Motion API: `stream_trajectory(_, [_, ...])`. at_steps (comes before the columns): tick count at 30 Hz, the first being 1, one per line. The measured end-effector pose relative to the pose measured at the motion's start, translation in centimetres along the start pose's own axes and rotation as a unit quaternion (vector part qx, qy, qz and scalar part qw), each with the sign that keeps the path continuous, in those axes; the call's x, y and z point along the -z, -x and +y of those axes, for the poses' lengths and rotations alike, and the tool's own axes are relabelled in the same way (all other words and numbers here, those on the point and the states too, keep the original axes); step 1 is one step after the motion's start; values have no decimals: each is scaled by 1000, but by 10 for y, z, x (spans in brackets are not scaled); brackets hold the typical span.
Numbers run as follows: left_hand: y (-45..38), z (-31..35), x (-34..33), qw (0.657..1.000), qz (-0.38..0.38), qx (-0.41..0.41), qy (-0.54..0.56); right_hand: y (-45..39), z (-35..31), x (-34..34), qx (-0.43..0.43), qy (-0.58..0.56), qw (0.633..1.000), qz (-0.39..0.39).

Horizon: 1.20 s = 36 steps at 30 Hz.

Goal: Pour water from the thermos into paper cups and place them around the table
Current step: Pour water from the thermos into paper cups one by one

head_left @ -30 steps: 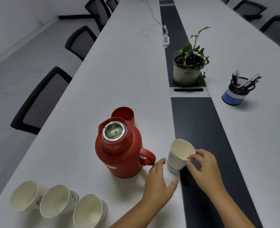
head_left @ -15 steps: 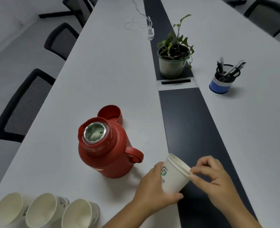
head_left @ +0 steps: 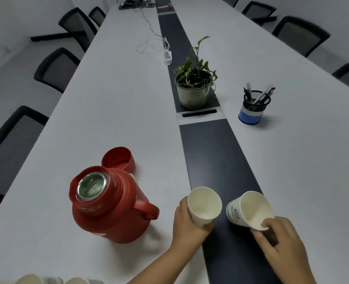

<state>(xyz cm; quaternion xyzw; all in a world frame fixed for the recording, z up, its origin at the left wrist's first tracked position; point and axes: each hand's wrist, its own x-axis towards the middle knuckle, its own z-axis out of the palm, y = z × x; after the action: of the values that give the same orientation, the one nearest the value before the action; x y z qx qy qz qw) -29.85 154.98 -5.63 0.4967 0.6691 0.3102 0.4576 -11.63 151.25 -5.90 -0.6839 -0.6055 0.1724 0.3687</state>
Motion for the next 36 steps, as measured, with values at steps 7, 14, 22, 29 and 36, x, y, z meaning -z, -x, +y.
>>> stream_trajectory(7, [-38, 4, -32, 995, 39, -11, 89, 1, 26, -17, -8, -41, 998, 48])
stream_trajectory(14, [-52, -15, -35, 997, 48, -12, 61, 2, 19, -25, -99, -173, 980, -6])
stream_trajectory(22, [5, -48, -8, 996, -9, -44, -81, 14, -6, -20, -130, -131, 978, -94])
stream_trajectory(29, [114, -130, 37, 951, 83, -189, -230, 60, -57, -40, -79, -162, 947, -266])
stream_trajectory(36, [200, -195, 68, 934, 103, -103, -326, 100, -106, -85, 28, -135, 919, -369])
